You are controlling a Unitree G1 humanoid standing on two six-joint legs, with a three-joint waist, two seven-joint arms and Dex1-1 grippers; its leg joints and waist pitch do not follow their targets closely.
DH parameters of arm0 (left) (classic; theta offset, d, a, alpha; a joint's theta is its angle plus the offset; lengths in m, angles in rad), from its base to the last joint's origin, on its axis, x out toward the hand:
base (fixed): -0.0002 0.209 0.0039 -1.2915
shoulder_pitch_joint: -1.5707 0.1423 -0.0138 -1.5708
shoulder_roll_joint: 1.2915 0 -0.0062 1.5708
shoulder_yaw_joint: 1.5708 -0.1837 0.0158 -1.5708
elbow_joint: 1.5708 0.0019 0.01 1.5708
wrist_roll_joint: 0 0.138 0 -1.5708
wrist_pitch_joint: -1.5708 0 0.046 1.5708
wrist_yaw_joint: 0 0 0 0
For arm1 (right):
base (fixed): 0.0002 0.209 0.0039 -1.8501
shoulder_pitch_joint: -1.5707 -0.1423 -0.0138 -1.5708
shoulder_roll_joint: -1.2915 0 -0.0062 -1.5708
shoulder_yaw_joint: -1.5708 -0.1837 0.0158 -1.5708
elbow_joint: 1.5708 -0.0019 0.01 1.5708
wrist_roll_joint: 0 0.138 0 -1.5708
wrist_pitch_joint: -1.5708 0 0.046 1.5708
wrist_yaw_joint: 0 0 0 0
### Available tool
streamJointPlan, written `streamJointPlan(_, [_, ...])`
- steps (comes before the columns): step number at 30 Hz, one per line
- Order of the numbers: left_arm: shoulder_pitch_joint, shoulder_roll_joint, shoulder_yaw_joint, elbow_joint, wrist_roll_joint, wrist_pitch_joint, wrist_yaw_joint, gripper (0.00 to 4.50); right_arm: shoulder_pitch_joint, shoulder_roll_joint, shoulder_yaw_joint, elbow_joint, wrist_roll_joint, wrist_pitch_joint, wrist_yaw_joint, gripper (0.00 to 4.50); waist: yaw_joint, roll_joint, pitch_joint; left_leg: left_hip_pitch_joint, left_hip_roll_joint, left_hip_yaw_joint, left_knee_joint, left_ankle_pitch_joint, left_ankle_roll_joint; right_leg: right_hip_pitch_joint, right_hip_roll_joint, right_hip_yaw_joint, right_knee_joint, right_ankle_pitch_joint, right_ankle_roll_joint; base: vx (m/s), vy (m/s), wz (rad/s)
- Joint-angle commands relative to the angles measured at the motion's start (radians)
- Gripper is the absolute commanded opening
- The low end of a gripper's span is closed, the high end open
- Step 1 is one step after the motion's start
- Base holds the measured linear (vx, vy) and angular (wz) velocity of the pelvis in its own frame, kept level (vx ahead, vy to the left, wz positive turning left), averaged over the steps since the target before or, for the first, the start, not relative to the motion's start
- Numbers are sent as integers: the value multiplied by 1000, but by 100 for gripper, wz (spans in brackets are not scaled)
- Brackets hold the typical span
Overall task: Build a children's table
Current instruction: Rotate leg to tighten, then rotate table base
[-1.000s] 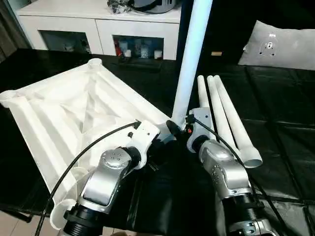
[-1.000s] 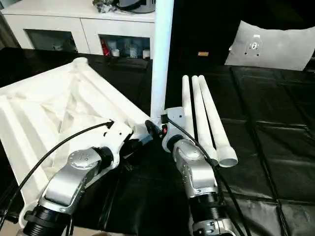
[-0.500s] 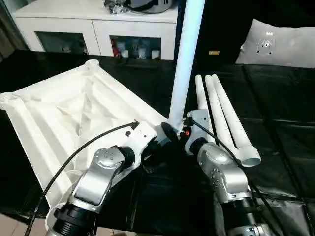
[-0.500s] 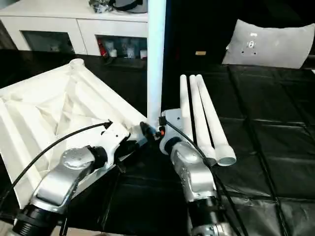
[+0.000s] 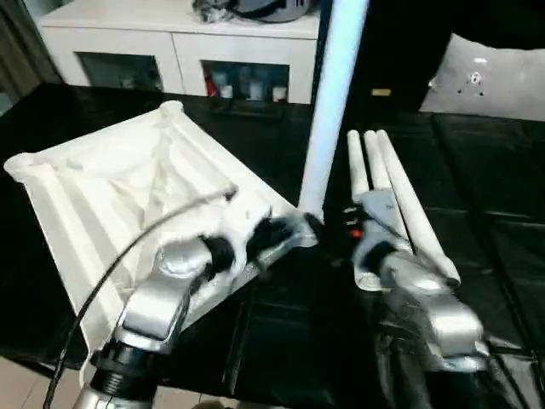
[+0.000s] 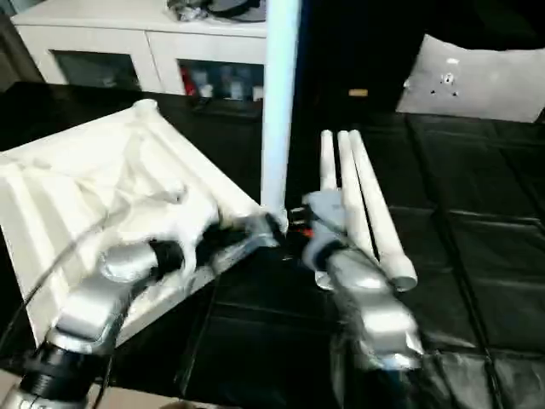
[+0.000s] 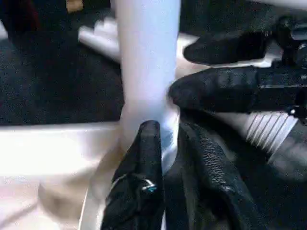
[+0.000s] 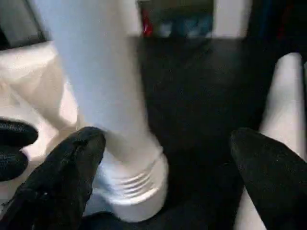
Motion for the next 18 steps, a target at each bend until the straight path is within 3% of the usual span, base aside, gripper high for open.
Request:
streamJointPlan(1, [11,4,23,-10,-16,-6,6,106,7,-7,-22,-52,34,25,8,450,2,-10,-61,-8,44,-14,-66,-79,58,60,-78,55,-75,-257,-130,0,0,0])
streamJointPlan(4, [18,11,114,-46,-42,50,70,115,50,-45,16,-159,101,116,75,450,-2,-12,-60,-10,42,-15,-65,-87,58,62,-75,52,-77,-286,-119,0,0,0])
streamJointPlan(8, [25,68,160,-55,13,73,124,115,69,-76,92,-197,90,135,126,450,-14,-9,-56,-9,38,-17,-66,-115,56,55,-71,49,-88,-361,-95,0,0,0])
streamJointPlan(10, [44,139,228,-76,43,116,160,79,75,-112,179,-229,89,184,166,450,-15,-4,-56,-7,40,-20,-67,-123,48,54,-70,49,-87,-374,-88,0,0,0])
streamJointPlan(11, [59,175,242,-92,56,136,158,79,71,-125,210,-235,90,212,169,450,-18,-6,-57,-9,40,-22,-68,-114,45,55,-69,49,-84,-356,-86,0,0,0])
streamJointPlan(14, [90,237,263,-124,76,177,153,76,60,-137,262,-225,74,244,161,450,-19,-2,-56,-3,42,-21,-69,-118,38,47,-69,51,-82,-337,-105,0,0,0])
streamJointPlan(15, [106,271,266,-143,83,208,147,47,49,-141,288,-209,56,264,153,450,-16,-1,-57,0,45,-23,-70,-124,31,45,-71,52,-78,-335,-114,0,0,0])
streamJointPlan(18, [150,372,257,-172,139,261,138,35,6,-140,359,-129,-11,289,139,450,-14,-1,-53,-2,45,-25,-76,-152,15,44,-71,53,-74,-334,-127,0,0,0])
